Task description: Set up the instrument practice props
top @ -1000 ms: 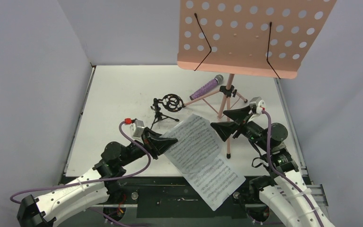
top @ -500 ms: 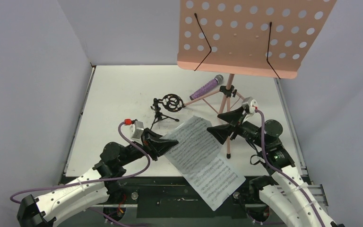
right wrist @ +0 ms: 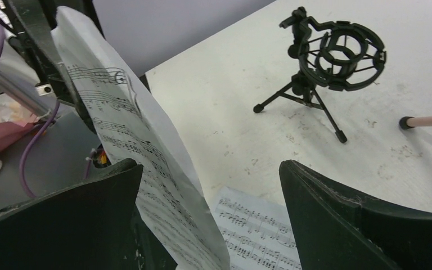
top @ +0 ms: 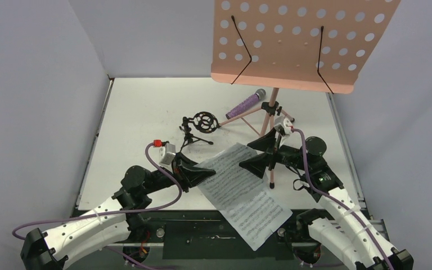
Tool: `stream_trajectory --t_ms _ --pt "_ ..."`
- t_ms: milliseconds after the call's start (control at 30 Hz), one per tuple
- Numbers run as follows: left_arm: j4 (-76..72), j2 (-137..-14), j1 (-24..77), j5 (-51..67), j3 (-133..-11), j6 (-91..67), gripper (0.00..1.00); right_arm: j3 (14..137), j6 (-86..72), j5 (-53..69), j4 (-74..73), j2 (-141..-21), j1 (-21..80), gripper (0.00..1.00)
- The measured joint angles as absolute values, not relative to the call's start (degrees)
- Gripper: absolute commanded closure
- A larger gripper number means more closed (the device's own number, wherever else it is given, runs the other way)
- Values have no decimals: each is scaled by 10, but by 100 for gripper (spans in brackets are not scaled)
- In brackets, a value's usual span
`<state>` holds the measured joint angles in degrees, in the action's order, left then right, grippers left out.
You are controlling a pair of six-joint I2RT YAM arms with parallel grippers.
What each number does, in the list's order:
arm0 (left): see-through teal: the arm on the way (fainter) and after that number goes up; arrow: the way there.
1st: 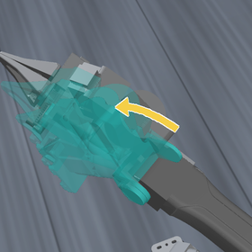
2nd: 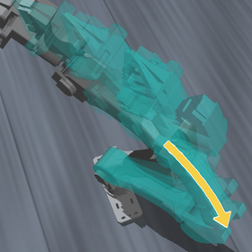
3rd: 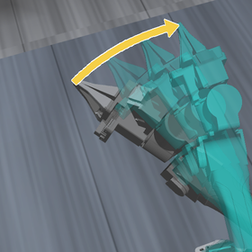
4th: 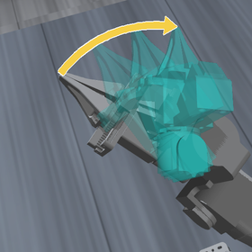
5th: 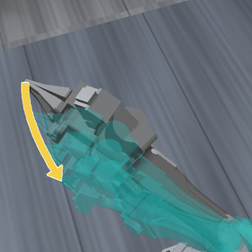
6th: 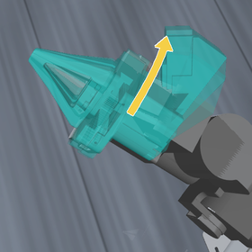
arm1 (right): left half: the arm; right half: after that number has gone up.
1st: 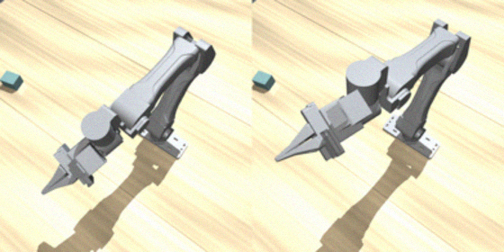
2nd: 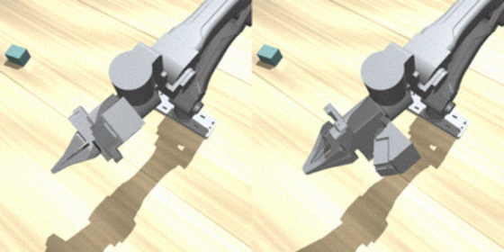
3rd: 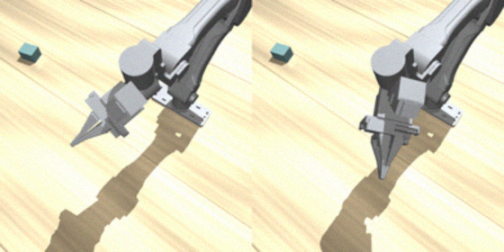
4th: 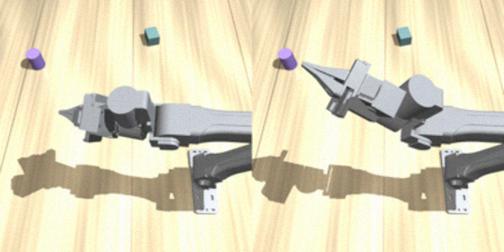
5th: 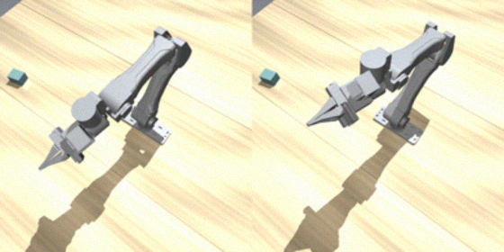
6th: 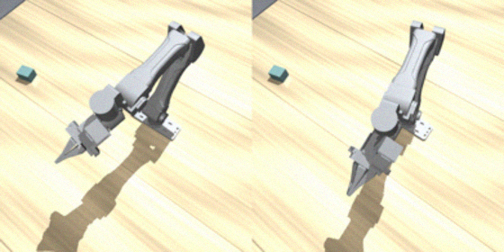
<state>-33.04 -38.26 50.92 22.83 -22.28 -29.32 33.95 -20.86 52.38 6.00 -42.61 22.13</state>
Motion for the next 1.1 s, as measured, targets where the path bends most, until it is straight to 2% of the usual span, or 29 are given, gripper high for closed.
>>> stream_trajectory --t_ms 333,467,567,633,800,867,967,1100 --pt "-332 -385 509 225 -223 -293 100 340 -217 548 77 -456 265 37" --pt "-332 -385 509 216 -223 -293 100 340 -218 547 88 -463 278 68" --pt "-330 -383 509 202 -223 -293 97 340 -219 547 94 -464 283 86" --pt "-327 -378 509 192 -223 -292 87 340 -218 546 96 -464 286 94" --pt "-316 -365 509 157 -223 -285 38 340 -218 533 97 -461 286 95" --pt "-305 -359 509 136 -223 -284 25 340 -219 524 97 -458 286 95" --pt "-284 -350 509 105 -223 -278 11 340 -222 509 98 -456 286 95" --pt "-243 -335 509 61 -223 -273 3 340 -231 486 99 -455 286 95"
